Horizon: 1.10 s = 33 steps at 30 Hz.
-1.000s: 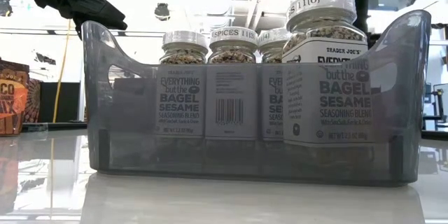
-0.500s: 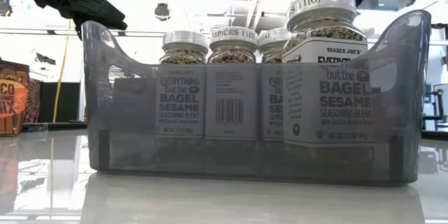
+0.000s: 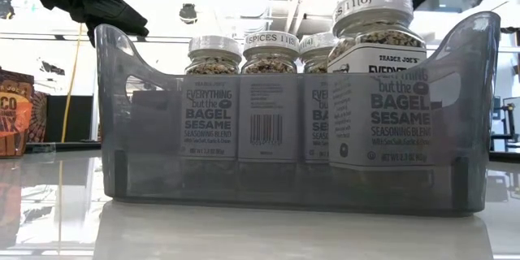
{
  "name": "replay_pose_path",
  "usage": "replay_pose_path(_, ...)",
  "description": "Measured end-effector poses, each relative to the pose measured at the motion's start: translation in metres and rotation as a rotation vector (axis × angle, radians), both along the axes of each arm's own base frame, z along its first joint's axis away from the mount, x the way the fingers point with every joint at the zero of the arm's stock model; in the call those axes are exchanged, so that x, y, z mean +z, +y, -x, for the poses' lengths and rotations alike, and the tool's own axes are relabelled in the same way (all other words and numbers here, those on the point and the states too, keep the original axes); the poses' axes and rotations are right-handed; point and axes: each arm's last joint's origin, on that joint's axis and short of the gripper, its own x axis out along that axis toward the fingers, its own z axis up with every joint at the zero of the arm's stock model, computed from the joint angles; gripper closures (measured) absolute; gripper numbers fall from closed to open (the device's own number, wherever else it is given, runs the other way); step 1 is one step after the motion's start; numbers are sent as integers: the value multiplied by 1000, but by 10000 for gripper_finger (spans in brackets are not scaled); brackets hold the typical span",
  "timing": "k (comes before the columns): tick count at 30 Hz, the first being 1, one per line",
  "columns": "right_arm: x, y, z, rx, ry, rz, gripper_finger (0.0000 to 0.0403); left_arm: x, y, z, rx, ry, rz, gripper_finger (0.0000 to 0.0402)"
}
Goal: Sort spices by type
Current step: Put the white seasoning bottle into the black bin
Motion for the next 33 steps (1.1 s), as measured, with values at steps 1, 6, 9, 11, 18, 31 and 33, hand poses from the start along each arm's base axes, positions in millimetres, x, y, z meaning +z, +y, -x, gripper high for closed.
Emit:
replay_pose_path(1, -3, -1, 0, 1, 4, -5, 110, 0, 0, 0, 2, 0, 0, 313)
replay_pose_path(6, -20, 1, 0, -4, 31, -42, 145, 0, 0, 0, 3, 0, -1, 313)
replay_pose_path(9, -22, 4, -2, -8, 19, -27, 186, 0, 0, 0, 4, 0, -1, 313)
replay_pose_path(11, -20, 6, -5, -13, 9, -8, 185, 0, 0, 0, 2, 2, -8, 313)
replay_pose_path(18, 7, 31, -26, -23, -95, 79, 185, 0, 0, 0, -10, 11, -52, 313)
replay_pose_path(31, 69, 179, -59, -369, -289, 29, 185, 1, -5, -1, -212, 9, -91, 313)
replay_pose_path(33, 71, 210, -64, -413, -297, -33, 185, 1, -5, -1, -230, 12, -115, 313)
